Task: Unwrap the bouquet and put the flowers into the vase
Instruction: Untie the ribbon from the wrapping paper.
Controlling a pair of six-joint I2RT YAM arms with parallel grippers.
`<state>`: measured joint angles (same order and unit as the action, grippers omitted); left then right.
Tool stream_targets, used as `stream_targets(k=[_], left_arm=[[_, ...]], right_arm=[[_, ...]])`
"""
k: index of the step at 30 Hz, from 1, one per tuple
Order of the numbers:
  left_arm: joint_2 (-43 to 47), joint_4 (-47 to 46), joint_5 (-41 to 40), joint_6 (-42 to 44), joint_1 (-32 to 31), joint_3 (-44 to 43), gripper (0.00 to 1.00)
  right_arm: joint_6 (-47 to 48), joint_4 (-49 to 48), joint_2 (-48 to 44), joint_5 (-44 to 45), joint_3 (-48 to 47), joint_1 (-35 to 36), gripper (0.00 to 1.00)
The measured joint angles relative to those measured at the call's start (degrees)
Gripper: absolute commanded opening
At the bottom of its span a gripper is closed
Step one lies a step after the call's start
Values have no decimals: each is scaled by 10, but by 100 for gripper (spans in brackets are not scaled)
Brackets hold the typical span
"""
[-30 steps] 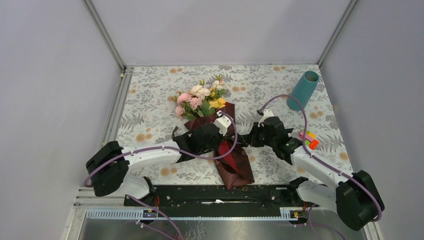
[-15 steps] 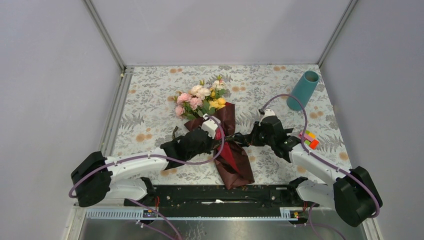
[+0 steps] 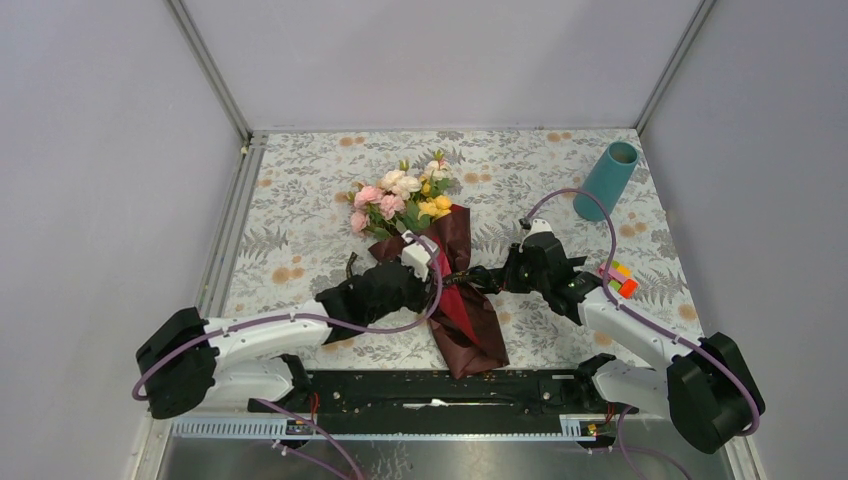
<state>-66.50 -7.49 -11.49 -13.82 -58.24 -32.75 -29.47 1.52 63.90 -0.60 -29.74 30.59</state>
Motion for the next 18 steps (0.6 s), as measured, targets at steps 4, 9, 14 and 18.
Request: stream_targets(k=[4, 9, 14, 18], left_arm=[[-38, 0, 19, 4, 5, -17, 30], [-82, 1, 34, 5, 23, -40, 30], [-89, 0, 41, 5, 32, -48, 30], [-96, -1, 54, 5, 36, -52, 29]], right_arm=[[0, 0, 0, 0, 0, 0, 0], [-1, 0, 0, 0, 0, 0, 0], [-2, 0, 0, -1, 0, 0, 0], [-2, 0, 0, -5, 0, 0, 0]])
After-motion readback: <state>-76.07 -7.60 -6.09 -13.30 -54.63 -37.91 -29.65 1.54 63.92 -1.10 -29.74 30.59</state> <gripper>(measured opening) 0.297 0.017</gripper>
